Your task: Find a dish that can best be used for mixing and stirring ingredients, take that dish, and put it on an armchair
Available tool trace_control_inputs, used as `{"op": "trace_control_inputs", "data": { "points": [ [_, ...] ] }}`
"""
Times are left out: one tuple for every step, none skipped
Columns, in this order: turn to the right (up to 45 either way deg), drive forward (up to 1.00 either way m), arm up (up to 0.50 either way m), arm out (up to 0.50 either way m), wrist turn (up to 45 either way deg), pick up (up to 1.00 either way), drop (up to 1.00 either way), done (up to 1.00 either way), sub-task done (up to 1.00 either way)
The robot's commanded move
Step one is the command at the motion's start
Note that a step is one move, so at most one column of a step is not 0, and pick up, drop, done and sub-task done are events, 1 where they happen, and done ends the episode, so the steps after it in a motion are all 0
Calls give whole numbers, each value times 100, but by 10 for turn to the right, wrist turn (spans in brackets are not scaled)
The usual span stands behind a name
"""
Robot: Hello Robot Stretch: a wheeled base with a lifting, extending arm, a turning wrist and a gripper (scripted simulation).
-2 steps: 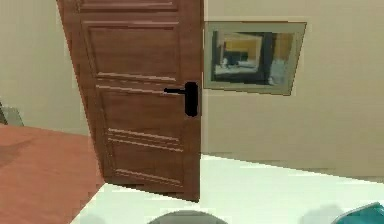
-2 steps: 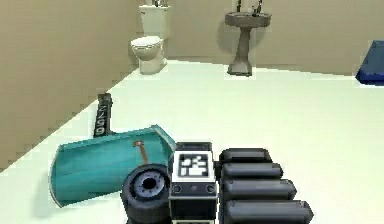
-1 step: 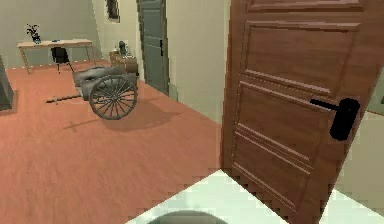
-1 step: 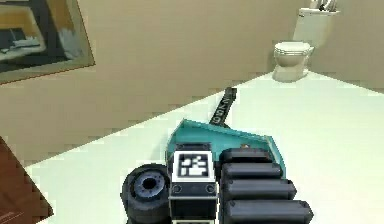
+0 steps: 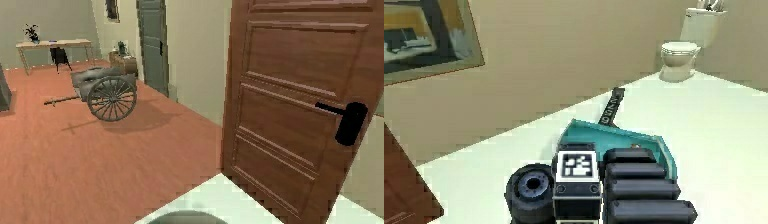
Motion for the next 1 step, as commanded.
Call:
{"op": "trace_control_inputs", "data": {
  "points": [
    [-360, 0, 0, 0, 0, 0, 0, 0, 0]
  ]
}}
